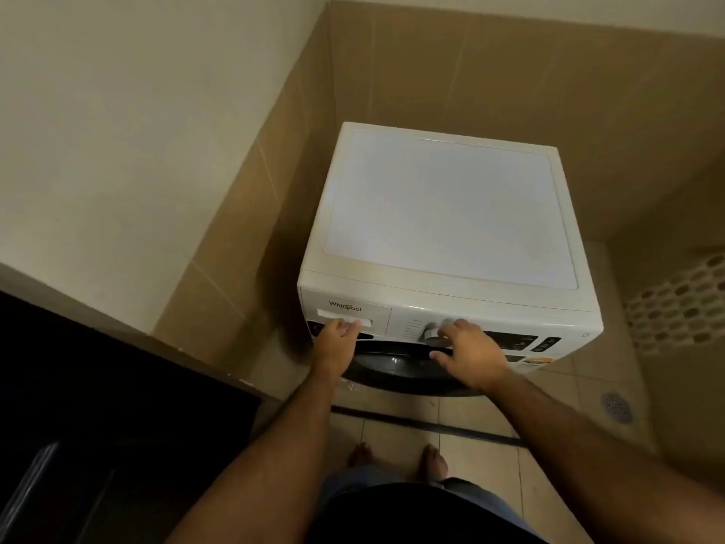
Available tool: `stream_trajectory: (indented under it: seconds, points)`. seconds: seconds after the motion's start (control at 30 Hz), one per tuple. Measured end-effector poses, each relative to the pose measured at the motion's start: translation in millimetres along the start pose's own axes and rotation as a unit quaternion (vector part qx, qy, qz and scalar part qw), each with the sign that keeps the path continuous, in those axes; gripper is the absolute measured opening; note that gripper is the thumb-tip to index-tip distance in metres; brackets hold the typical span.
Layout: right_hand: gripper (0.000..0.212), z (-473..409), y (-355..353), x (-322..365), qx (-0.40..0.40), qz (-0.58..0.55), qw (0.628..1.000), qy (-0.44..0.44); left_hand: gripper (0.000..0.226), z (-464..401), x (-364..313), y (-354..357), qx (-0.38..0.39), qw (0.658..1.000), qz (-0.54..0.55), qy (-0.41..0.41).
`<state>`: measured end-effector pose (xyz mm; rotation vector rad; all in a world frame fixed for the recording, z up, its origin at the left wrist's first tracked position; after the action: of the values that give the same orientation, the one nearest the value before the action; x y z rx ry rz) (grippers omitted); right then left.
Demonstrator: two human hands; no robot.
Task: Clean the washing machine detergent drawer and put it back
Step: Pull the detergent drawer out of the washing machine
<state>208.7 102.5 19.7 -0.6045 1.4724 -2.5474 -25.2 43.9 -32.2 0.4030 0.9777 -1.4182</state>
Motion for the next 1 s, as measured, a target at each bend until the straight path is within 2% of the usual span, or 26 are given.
stream_trajectory:
  seconds: [0.07,0.13,0.2,0.3,0.4,0.5,0.63,0.87,1.0]
  points:
    - [0.05,-7,-12,3,-0.029,-0.01,0.999,-0.01,0.02,-9,4,-3,-0.004,0.985,0.166,-0.052]
    - [0.055,-13,-22,4,-0.041,-0.007,0.999,-0.012,0.032,-21,6,-5,-0.021,0.954,0.287,-0.082]
    - [0.061,-21,-25,8,-0.035,-0.002,0.999,-0.016,0.048,-31,7,-3,-0.025,0.928,0.358,-0.102]
    - [0.073,-32,-24,13,-0.003,0.023,1.0,-0.021,0.057,-43,7,6,-0.021,0.891,0.435,-0.129]
    - [0.084,-41,-19,15,0.029,0.038,0.999,-0.018,0.063,-50,6,15,-0.01,0.868,0.478,-0.134]
    - [0.081,-46,-13,15,0.056,0.056,0.997,-0.013,0.066,-55,8,20,-0.013,0.86,0.492,-0.133]
    - [0.076,-48,-12,14,0.043,0.068,0.997,-0.007,0.066,-61,6,24,-0.013,0.855,0.501,-0.132]
    - [0.091,-49,-6,16,0.057,0.092,0.994,0.004,0.061,-62,2,32,-0.015,0.827,0.55,-0.119]
    - [0.095,-49,-4,16,0.057,0.098,0.994,0.006,0.064,-63,2,31,-0.01,0.825,0.553,-0.113]
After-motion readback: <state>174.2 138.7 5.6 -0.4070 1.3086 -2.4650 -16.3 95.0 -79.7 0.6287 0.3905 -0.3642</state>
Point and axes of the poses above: each hand's wrist, its own z-axis away from the middle knuckle, its own y-axis out of the palm, x = y × z, the point moved 6 cm from there along -z, towards the middle knuckle, and after that the axes turned 6 degrees about x, right-handed, at the moved point
